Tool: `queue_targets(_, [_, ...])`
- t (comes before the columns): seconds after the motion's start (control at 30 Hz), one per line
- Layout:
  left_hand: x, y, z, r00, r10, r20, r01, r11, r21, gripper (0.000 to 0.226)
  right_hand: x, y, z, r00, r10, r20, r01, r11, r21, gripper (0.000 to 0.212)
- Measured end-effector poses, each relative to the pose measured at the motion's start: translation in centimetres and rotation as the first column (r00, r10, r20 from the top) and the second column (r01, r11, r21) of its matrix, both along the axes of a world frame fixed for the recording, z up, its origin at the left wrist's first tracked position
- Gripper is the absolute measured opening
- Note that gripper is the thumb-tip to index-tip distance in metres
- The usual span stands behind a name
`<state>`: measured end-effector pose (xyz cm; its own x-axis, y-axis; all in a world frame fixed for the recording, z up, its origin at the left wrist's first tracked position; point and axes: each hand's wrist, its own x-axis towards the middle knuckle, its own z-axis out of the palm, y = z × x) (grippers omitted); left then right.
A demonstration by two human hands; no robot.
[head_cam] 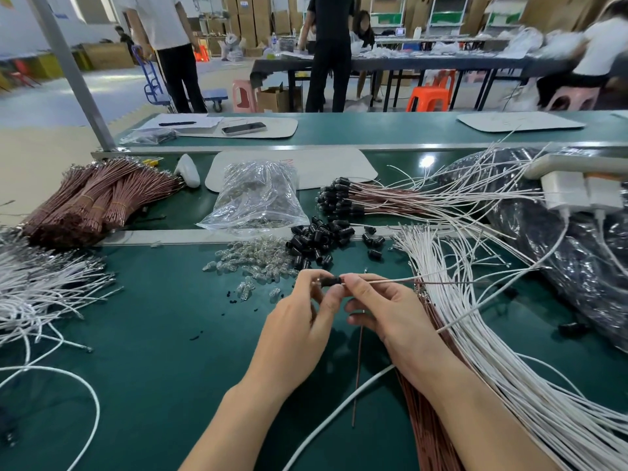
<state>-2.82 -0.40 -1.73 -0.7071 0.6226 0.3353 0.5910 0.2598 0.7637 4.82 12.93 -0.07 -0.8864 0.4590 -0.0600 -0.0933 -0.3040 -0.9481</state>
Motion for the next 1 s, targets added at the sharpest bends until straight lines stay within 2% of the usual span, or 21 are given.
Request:
queue_targets(0.2, [0.5, 0.6, 0.2, 0.990, 0.124, -0.075, -0.132, 0.984, -0.116, 0.048, 0.1, 0.1, -0.3, 1.000, 0.025, 0.013, -0.026, 0.994, 0.110, 0.023])
queue_targets(0.6, [0.4, 0.8, -0.3, 0.977, 0.175, -0.122, -0.195, 0.966, -0.170, 0.060, 0.3, 0.3, -0.6, 0.997, 0.076, 0.004, -0.076, 0.987, 0.141, 0.023])
queue_targets(0.7, [0.3, 0.8, -0.3, 0.980, 0.178, -0.093, -0.192, 0.967, -0.166, 0.060, 0.4, 0.2, -0.5, 0.997, 0.073, 0.005, -0.073, 0.987, 0.144, 0.023])
queue_targets(0.77, [0.2, 0.7, -0.4, 0.986, 0.167, -0.025, -0.169, 0.979, -0.115, 0.056, 0.4, 0.1, -0.4, 0.997, 0.077, 0.012, -0.078, 0.986, 0.151, 0.024])
queue_targets(0.87, [-0.1, 0.4, -0.1, 0.986, 0.116, 0.116, -0.125, 0.989, 0.079, 0.046, 0.3, 0.0, -0.1, 0.999, 0.045, -0.005, -0.045, 0.993, 0.105, 0.025])
queue_targets(1.0, [-0.4, -0.2, 0.7, 0.937, 0.176, 0.302, -0.280, 0.894, 0.349, 0.040, 0.4, 0.0, 0.4, 0.998, -0.022, -0.060, 0.021, 1.000, -0.022, 0.021])
